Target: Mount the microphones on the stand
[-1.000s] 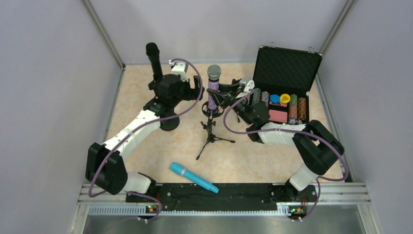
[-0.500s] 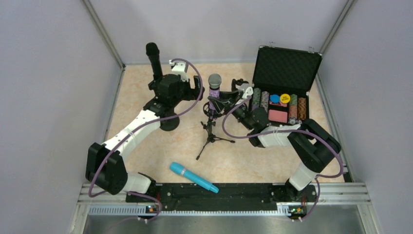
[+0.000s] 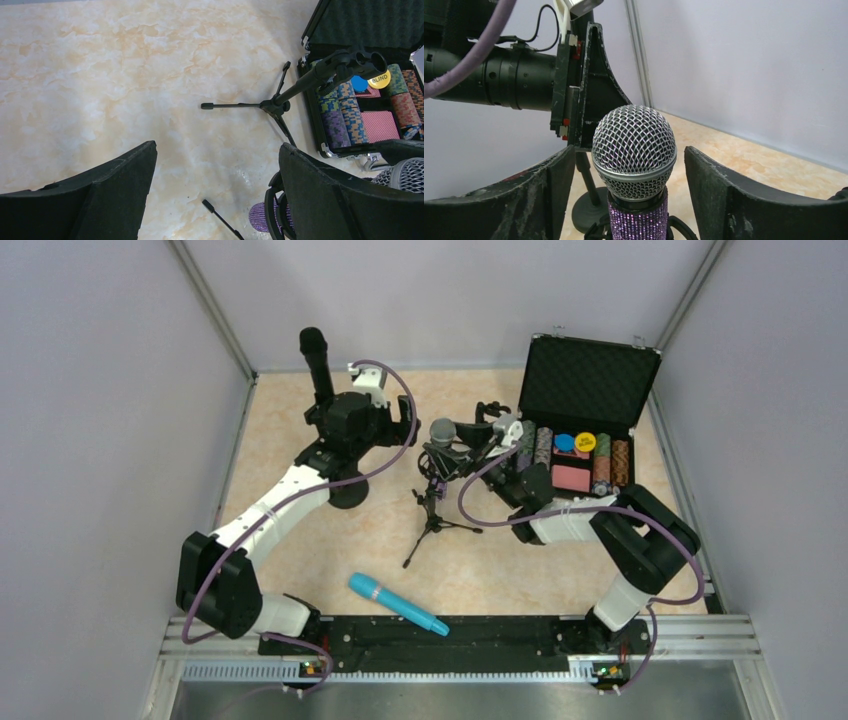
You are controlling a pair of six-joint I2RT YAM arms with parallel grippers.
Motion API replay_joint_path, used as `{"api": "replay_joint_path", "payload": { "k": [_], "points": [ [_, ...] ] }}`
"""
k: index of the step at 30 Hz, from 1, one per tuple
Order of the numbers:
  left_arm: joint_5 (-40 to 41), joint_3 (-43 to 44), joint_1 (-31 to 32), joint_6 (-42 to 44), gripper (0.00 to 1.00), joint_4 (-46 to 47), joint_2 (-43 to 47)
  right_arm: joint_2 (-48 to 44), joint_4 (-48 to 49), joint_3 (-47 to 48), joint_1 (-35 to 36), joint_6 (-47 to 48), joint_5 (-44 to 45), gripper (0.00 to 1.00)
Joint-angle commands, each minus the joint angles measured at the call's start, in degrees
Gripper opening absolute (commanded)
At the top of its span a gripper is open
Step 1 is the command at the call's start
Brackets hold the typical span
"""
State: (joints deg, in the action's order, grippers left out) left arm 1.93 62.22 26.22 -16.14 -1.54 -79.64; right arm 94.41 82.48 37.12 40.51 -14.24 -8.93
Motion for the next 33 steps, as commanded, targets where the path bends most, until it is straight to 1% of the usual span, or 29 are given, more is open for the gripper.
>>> {"api": "replay_joint_path", "payload": {
  "k": [1,6,7,11,18,20,23,25,28,33],
  "points": [
    [-0.62,0.66,-0.12,0.05,0.96,1.97,-0.09,-0.51,5.11,-0.45,0.60,-1.95,-0.96,0.81],
    [-0.70,0.70,-0.14,0.06,0.96,1.92,-0.03,-1.67,5.41,-1.43,0.55,-2.58,-0.34,0.90],
    [-0.70,0.70,-0.14,0.06,0.95,1.92,-0.06,-2.04,5.37,-1.79,0.49,-2.64,0.00,0.93],
    [-0.43,0.82,-0.15,0.50,0.95,1.79,0.10,-4.30,5.07,-3.25,0.56,-3.15,1.41,0.99],
    [1.27,1.68,-0.20,3.17,0.96,1.80,1.17,-8.96,2.98,-7.09,0.53,-4.20,2.44,0.99],
    [2.37,2.55,-0.16,4.06,0.97,-0.33,1.87,-10.90,1.90,-8.57,0.58,-4.61,2.48,0.99],
    [2.92,3.84,-0.12,7.44,0.98,-0.54,3.39,-14.15,-0.47,-11.30,0.53,-5.76,2.53,0.99],
    [3.41,4.15,-0.16,7.24,0.98,0.74,4.17,-16.52,-2.47,-13.07,0.56,-6.51,2.45,0.99],
    [1.25,6.83,-0.12,5.57,0.98,0.65,4.20,-20.57,-6.46,-15.09,0.53,-6.46,2.91,0.99],
    [-0.92,14.70,-0.11,1.65,0.97,-4.06,3.06,-29.59,-23.10,-12.20,0.53,-8.90,6.17,0.99]
  ]
}}
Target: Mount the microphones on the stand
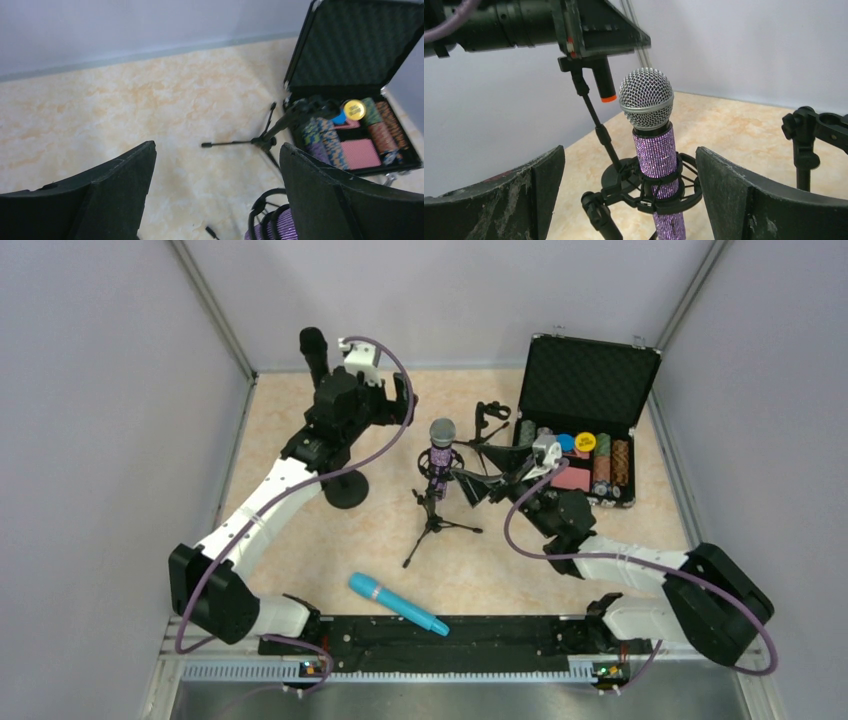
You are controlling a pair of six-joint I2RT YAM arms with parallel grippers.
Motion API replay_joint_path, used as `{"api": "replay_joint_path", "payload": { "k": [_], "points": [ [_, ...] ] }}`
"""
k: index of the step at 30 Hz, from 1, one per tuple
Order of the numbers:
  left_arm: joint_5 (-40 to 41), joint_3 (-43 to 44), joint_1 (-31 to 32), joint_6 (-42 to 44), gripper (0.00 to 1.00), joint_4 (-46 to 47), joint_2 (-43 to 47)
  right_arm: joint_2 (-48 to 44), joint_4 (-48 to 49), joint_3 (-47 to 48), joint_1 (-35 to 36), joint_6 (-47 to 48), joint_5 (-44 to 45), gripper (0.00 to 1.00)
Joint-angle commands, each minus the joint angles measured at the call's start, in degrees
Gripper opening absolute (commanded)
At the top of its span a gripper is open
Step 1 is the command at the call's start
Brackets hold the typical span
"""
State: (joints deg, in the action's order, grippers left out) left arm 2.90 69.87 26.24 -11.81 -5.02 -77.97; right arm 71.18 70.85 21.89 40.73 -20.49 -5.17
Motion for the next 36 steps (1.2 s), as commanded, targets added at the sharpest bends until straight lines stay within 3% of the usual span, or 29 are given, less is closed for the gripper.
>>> {"api": "replay_joint_path", "payload": {
  "k": [1,6,10,15,23,36],
  "points": [
    [-2.37,7.98,-0.08,-3.14,0.97,-0.80,1.48,-7.73,-14.68,4.25,0.35,-4.06,2.76,0.99],
    [-6.40,10.45,0.14,-6.57,0.97,-0.78,3.58,-13.24,-32.57,14.49,0.36,-12.45,3.34,0.99],
    [-8.77,8.60,1.01,-8.50,0.97,-1.49,7.12,-12.85,-58.67,31.82,0.47,-20.96,7.32,0.99],
    [-11.84,5.43,2.94,-8.55,0.97,-4.75,11.60,-12.00,-72.34,44.85,1.16,-26.71,5.94,0.99],
    [-21.25,-0.31,6.46,-11.14,0.97,-6.32,17.59,-14.51,-73.06,48.12,1.63,-32.77,1.26,0.99],
    [-18.28,-6.73,9.52,-14.00,0.97,-5.22,22.47,-18.91,-69.70,42.92,1.68,-32.38,3.37,0.99]
  ]
}}
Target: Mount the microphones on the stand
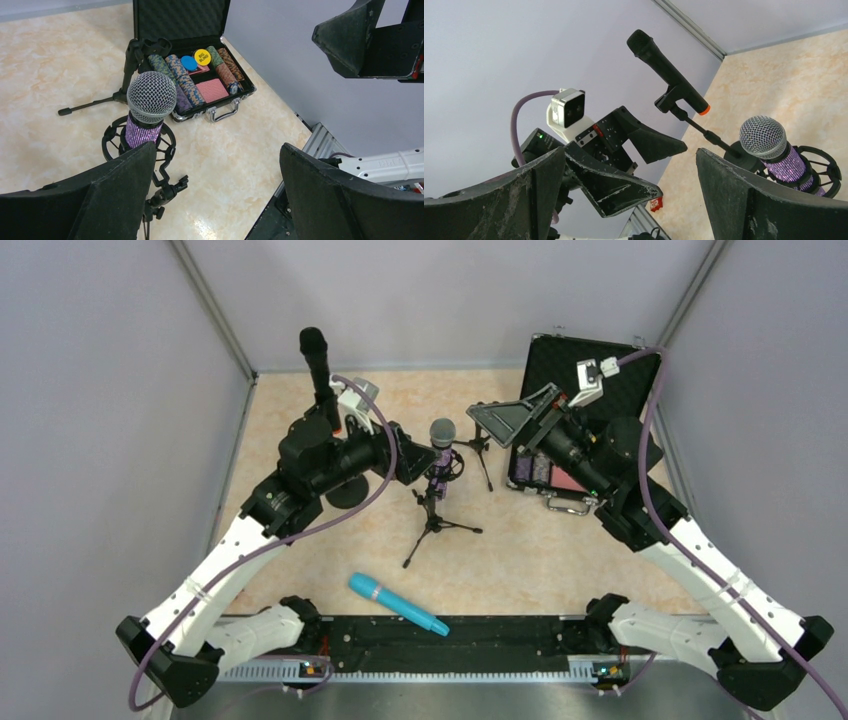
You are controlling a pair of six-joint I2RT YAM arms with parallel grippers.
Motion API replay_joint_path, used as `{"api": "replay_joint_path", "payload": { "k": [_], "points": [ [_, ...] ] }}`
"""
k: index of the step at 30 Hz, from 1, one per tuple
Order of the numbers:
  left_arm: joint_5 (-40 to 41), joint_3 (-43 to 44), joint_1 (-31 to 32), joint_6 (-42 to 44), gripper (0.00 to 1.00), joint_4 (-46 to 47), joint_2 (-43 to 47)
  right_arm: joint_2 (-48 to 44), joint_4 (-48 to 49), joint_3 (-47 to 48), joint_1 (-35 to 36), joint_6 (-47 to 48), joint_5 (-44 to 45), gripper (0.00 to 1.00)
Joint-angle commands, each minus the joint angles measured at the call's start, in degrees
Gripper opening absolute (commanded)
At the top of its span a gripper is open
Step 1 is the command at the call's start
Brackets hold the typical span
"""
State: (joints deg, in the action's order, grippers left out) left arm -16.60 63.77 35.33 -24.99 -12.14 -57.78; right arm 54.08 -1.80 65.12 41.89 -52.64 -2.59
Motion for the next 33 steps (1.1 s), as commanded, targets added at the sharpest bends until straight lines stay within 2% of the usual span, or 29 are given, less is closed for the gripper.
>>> {"api": "replay_joint_path", "payload": {
  "k": [1,13,21,25,30,33],
  "points": [
    [1.30,-0.60,0.41,-0.84,0.97,1.60,2.52,-2.06,3.25,-0.79,0.52,-0.15,0.85,0.99],
    [3.19,-3.52,0.59,-2.10,0.97,0.70,5.77,-5.64,6.57,-4.90,0.48,0.86,0.83,0.99],
    [5.41,-4.18,1.84,-4.03,0.97,-3.07,5.70,-12.15,12.28,-18.24,0.48,9.06,1.36,0.99],
    [10.78,-5.03,5.98,-3.90,0.96,-3.85,4.04,-13.93,8.33,-21.67,0.43,11.77,3.70,0.99],
    [25.93,-4.19,13.30,-2.20,0.95,-6.52,-0.62,-12.89,1.20,-22.68,0.39,14.61,5.51,0.99],
    [32.43,-3.39,16.05,-2.27,0.95,-8.76,-4.68,-11.93,-1.39,-23.59,0.39,15.06,4.91,0.99]
  ]
}}
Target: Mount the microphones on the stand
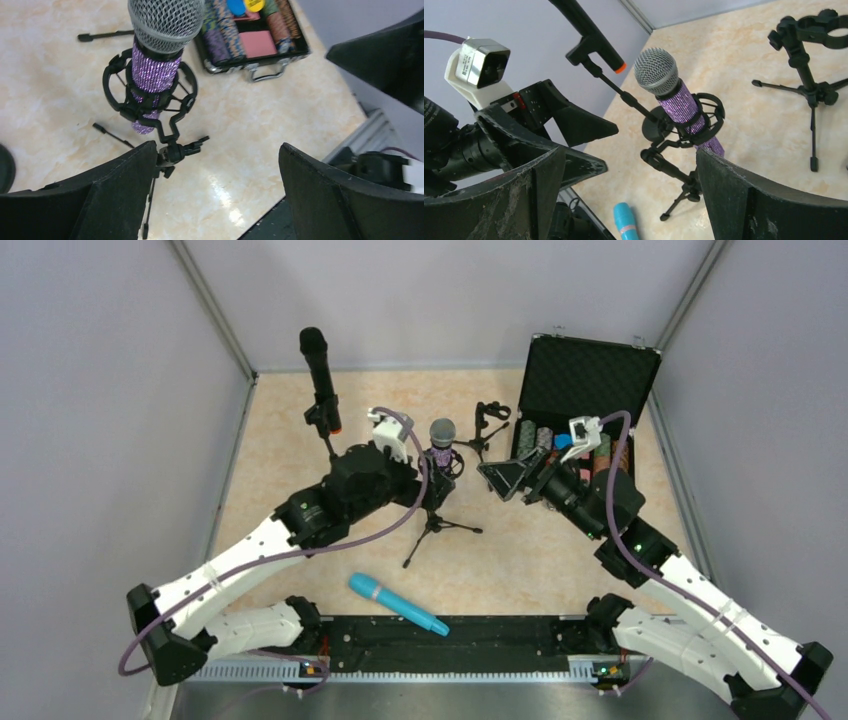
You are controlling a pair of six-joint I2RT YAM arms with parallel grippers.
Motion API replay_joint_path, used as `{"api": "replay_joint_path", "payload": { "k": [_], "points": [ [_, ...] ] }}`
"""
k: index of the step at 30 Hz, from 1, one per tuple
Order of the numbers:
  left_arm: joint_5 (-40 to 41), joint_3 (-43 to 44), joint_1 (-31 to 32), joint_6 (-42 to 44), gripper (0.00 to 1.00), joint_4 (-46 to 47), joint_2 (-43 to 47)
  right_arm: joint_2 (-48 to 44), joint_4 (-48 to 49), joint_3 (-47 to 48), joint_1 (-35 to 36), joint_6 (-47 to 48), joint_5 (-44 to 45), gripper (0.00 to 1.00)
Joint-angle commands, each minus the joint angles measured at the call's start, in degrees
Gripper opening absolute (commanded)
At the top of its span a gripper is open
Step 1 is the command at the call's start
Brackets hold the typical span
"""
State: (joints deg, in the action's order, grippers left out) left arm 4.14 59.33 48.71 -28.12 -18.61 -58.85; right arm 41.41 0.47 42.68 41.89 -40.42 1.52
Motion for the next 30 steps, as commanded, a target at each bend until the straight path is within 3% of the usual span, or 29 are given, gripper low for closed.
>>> {"api": "replay_joint_path", "payload": {
  "k": [1,9,22,27,30],
  "points": [
    [13.41,1.25,3.27,0.73,0.95,-2.77,-4.71,0.97,-4.02,-1.57,0.39,3.12,0.46,0.99],
    [20.78,0.62,6.51,1.83,0.94,-2.25,-11.22,1.72,-6.88,-3.35,-0.38,5.09,-1.24,0.99],
    [22.28,-1.60,7.89,2.29,0.79,1.41,-16.31,0.08,-5.10,-8.31,-2.58,3.18,-2.33,0.97],
    [22.17,-1.50,8.07,3.67,0.60,1.87,-16.32,-0.36,-4.05,-8.65,-2.68,3.16,-3.15,0.96],
    [21.48,-1.56,8.07,4.99,0.39,1.68,-16.08,-0.47,-3.82,-8.71,-2.82,3.12,-2.85,0.96]
  ]
}}
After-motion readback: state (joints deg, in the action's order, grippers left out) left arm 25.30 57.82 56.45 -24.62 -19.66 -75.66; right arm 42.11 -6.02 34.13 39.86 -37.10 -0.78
